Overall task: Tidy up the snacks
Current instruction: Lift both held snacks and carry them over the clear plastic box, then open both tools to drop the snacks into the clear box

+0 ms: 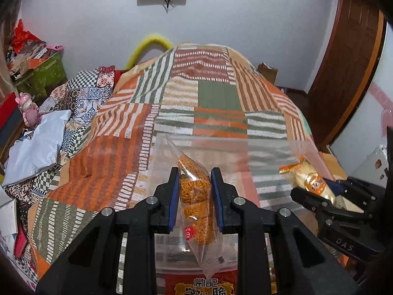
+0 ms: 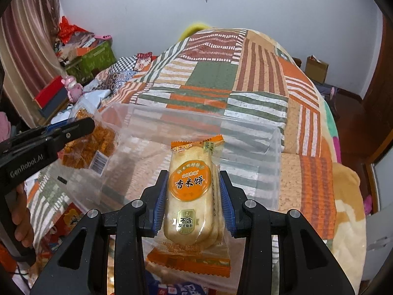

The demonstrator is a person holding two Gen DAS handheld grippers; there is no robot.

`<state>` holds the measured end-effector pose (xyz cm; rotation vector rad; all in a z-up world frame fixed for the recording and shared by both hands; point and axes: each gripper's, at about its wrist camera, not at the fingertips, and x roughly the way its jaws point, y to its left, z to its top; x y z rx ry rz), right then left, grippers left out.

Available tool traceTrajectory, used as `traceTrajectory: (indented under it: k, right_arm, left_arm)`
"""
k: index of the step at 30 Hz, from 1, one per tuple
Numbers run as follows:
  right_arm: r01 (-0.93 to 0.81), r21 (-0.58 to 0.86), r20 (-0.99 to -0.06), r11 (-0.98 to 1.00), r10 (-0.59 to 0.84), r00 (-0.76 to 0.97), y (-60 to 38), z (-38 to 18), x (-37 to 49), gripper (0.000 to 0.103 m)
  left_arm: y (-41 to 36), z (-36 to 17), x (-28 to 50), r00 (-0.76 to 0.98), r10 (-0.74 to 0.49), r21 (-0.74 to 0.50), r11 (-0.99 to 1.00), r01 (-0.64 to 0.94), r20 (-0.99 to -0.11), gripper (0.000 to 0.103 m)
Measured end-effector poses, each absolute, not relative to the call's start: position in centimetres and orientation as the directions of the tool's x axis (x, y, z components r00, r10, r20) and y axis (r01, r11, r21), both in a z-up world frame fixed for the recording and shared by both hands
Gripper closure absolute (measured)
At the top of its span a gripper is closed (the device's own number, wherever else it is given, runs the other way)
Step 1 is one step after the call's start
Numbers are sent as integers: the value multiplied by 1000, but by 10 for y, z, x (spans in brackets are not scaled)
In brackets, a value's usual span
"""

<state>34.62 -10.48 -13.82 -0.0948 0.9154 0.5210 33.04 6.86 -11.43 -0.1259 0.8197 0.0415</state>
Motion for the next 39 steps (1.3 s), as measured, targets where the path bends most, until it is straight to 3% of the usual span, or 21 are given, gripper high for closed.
traceTrajectory:
  k: [14,17,24,39]
  right_arm:
    - [-473,112,-804,874,360,474,-103,-144,346,66]
    - [-467,132,-798,874,373,473,-108,-139,342,65]
    - [-467,119,-757,876,385,528,-120,-110,317,55]
    - [-494,118,-639,862,446,626,-141,-59,219,38]
  left_arm:
    - [65,-133,331,631,0,-64,995,-78,-776,78]
    - [64,-128,324,638,0,-60,996,-72,-770,65]
    - [63,-106,299,668,-1,-58,996,-63,-744,59]
    - [64,-53,190,741,8,-51,997,-57,-672,26]
